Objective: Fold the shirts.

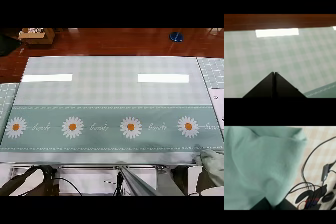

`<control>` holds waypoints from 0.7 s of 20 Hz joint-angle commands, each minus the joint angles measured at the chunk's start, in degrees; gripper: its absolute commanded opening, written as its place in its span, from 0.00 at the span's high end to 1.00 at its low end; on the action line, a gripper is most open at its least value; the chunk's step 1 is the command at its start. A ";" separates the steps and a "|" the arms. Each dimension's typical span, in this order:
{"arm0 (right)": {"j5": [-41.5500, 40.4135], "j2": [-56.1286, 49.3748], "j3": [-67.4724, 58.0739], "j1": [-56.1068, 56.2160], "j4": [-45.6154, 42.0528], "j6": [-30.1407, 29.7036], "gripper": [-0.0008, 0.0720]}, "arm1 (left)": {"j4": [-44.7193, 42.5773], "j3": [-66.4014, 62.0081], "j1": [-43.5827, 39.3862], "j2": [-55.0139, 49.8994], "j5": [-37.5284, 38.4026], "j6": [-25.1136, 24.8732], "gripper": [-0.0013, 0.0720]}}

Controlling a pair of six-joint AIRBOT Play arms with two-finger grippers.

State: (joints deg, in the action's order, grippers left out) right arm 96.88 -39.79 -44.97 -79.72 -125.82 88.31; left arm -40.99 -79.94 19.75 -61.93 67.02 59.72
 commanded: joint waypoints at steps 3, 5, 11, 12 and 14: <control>-4.70 0.02 0.42 -1.95 1.73 0.09 0.32 | -0.07 0.11 0.83 -0.85 -1.73 -0.07 0.95; -10.21 0.02 -0.04 -1.92 12.59 -1.44 0.33 | -0.17 0.11 0.42 -1.73 -0.83 -0.09 0.95; -41.79 -1.73 -12.57 18.58 79.47 -18.43 0.37 | -0.17 0.09 -4.94 -9.57 -2.32 -6.40 0.62; -43.69 -3.48 -14.86 26.34 81.99 -19.28 0.37 | -0.22 0.09 -7.72 -11.80 -2.69 -6.60 0.36; -42.45 -7.89 -18.80 42.95 71.91 -17.68 0.37 | -2.91 0.07 -13.94 -15.56 -3.06 -6.62 0.28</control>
State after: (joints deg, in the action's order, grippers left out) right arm 61.28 -43.77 -58.57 -54.19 -61.63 72.82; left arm -41.58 -79.85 12.01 -72.82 64.64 54.68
